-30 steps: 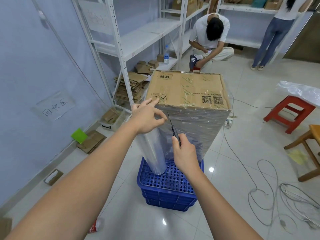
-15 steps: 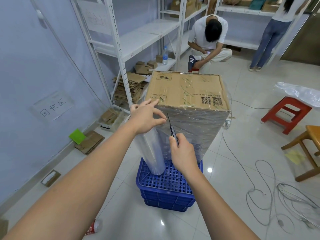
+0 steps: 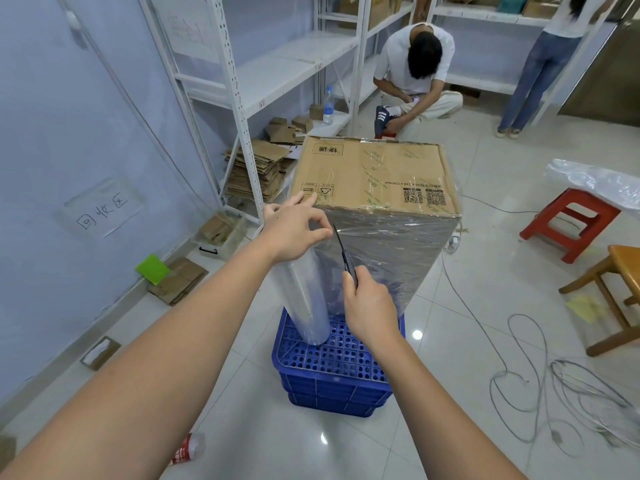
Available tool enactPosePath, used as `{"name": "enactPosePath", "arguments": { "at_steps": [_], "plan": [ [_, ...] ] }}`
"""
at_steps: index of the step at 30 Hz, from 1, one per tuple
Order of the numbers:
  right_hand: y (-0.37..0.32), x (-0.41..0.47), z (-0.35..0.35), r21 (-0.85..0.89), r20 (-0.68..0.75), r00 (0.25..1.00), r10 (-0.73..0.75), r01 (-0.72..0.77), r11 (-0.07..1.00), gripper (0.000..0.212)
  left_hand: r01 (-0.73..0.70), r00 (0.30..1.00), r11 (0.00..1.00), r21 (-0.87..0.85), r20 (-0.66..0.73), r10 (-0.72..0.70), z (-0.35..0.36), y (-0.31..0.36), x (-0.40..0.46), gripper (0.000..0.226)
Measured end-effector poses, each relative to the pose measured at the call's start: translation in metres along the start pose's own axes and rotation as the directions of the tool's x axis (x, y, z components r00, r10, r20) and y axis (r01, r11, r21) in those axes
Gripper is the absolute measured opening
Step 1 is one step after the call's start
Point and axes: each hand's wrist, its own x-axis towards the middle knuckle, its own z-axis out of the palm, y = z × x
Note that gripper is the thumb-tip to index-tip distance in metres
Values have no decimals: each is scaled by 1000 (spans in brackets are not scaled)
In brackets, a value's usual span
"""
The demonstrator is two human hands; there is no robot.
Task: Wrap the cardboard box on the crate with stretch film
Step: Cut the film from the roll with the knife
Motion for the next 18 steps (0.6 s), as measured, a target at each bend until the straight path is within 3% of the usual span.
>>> {"name": "enactPosePath", "arguments": {
  "at_steps": [12,18],
  "plan": [
    [7,-1,12,-130,16,1000,5,-3,992,33,3,1000,1000,5,1,-3,-1,-2,0,14],
    [-9,17,10,-98,12,1000,2,-1,995,35,-3,1000,1000,10,3,3,-2,-6,-2,14]
  ]
}}
